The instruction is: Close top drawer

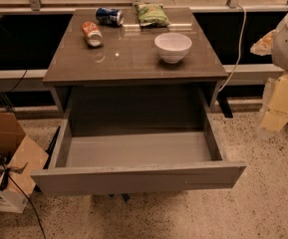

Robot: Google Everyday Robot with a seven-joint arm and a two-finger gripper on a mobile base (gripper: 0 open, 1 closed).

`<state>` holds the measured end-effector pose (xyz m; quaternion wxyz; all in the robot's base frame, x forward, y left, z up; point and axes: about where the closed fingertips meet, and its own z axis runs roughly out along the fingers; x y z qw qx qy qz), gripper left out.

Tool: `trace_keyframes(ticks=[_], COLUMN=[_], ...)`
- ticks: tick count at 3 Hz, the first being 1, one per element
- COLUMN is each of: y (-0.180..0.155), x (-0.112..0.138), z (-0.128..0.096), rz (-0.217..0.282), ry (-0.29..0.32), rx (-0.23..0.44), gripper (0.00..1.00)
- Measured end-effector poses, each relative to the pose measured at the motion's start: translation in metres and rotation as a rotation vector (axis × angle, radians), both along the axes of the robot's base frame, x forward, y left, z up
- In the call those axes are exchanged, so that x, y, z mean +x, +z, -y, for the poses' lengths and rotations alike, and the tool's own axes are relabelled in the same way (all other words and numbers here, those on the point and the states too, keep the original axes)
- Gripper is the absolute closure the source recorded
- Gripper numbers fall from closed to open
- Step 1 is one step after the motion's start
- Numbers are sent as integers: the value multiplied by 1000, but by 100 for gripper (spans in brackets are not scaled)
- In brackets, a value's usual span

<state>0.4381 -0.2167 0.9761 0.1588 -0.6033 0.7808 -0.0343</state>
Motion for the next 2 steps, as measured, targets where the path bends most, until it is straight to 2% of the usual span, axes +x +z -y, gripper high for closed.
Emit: trace_keyframes(ticks=[1,2], y=[0,-26], x=[0,-12], z=[0,0], rz=[0,-44], ry=[0,9], rx=[0,23], gripper=[0,15])
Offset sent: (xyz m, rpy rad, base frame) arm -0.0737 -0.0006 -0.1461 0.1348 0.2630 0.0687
